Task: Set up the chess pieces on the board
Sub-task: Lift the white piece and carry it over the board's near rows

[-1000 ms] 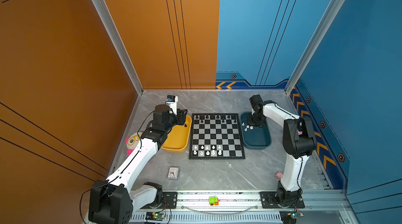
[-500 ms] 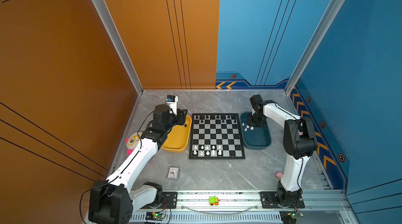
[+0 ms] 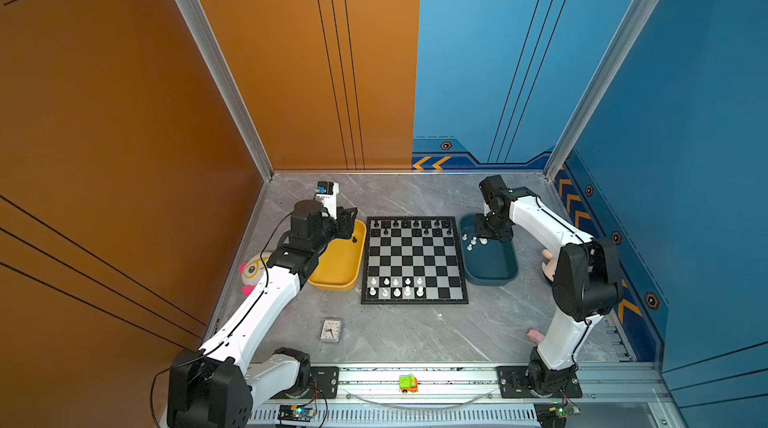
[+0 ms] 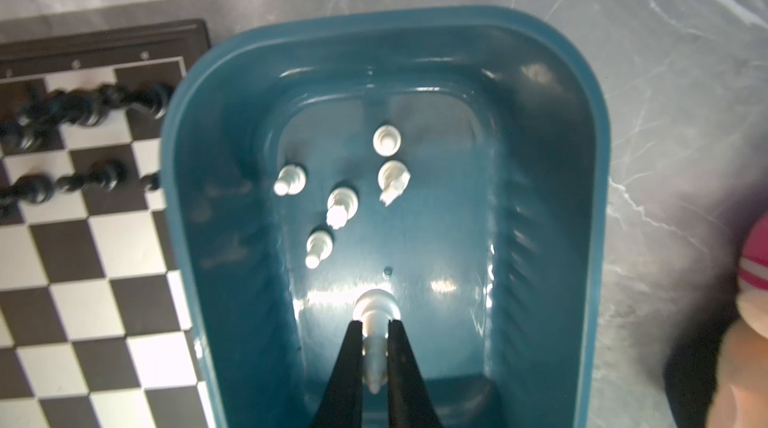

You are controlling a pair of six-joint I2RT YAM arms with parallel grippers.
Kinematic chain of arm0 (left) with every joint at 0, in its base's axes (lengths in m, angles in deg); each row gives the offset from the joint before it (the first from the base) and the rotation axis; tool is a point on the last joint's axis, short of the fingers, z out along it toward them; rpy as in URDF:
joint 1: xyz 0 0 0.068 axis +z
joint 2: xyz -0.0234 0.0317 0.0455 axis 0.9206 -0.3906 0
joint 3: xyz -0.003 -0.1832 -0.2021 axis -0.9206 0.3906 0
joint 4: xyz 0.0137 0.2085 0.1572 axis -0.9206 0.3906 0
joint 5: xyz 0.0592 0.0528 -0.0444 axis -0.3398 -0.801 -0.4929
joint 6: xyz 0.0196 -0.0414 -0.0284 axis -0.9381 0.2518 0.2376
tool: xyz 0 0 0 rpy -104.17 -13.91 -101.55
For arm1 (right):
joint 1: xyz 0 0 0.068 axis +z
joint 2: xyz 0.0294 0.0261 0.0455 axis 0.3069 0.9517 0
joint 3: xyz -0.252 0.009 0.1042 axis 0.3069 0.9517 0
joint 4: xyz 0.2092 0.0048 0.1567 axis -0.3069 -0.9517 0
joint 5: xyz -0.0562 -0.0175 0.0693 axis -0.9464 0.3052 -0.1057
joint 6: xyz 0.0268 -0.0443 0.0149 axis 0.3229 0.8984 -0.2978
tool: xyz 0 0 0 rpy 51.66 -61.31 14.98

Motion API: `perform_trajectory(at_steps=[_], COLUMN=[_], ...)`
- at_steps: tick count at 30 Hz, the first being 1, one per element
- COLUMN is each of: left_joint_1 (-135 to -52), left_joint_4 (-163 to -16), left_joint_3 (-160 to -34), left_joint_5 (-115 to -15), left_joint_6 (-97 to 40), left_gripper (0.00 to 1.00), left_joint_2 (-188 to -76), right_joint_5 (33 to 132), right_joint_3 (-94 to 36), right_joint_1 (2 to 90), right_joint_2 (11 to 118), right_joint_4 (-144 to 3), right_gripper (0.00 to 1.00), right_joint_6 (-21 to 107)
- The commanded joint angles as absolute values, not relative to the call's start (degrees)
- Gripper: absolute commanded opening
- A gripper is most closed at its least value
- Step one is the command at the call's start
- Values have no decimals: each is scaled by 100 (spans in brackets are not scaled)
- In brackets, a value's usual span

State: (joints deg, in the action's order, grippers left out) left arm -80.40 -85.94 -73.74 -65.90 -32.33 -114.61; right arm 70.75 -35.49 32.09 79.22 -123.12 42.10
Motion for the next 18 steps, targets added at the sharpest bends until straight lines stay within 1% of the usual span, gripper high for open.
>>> perform_trajectory(at_steps=[1,6,11,18], left_joint_1=[-8010,-8002,-8002,-8010], left_joint_4=[-8725,-8736,-8761,-8798], left_joint_3=[-7252,-7208,-7141,-7045], left_joint_5=[-6431,-6390,-6374,-6308], left_joint_6=[-3216,-3207,-3207,-3155], left_gripper=[47,47,47,47], left_joint_2=[-11335,-11275,-11182,-11081], right_joint_5=[6897,6839,6744,6752], right_joint_3=[-3525,-3558,-3568,-3469], right_joint_1=[3434,3905,4610,5587], right_joint_2=[7511,7201,6935,6837], right_joint_4=[-12818,-13256,-13584,-13615], right_gripper=[3,3,3,3], right_joint_6=[4309,4268,4063,3581])
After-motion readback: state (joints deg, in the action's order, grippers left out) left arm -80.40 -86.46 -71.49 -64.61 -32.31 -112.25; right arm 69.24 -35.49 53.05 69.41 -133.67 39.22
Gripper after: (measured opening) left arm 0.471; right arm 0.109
